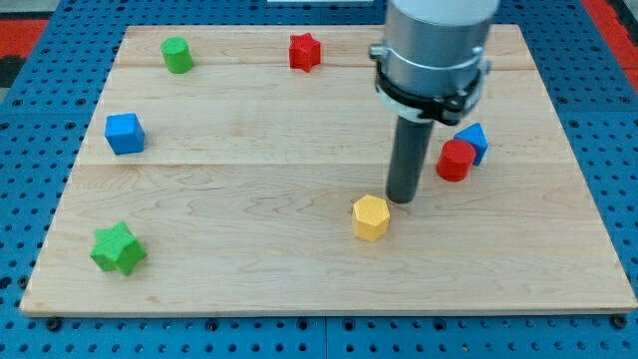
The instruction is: Place the yellow hexagon and the red circle parallel to each other
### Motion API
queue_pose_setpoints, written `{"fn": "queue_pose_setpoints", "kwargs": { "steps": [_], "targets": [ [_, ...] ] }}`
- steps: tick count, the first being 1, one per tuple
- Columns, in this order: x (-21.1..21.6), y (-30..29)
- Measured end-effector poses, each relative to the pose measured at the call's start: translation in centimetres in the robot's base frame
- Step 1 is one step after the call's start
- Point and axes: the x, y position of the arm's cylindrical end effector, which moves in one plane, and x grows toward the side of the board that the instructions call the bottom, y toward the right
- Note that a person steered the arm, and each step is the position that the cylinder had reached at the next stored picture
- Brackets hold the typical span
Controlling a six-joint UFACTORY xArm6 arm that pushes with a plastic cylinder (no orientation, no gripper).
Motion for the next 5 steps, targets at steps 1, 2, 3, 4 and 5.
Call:
{"fn": "queue_pose_setpoints", "kwargs": {
  "steps": [1,2,3,4,5],
  "targets": [
    [3.5,-0.6],
    [2.5,-2.8],
    [-1.4,-3.2],
    [0.1,-6.3],
    [2.9,-6.2]
  ]
}}
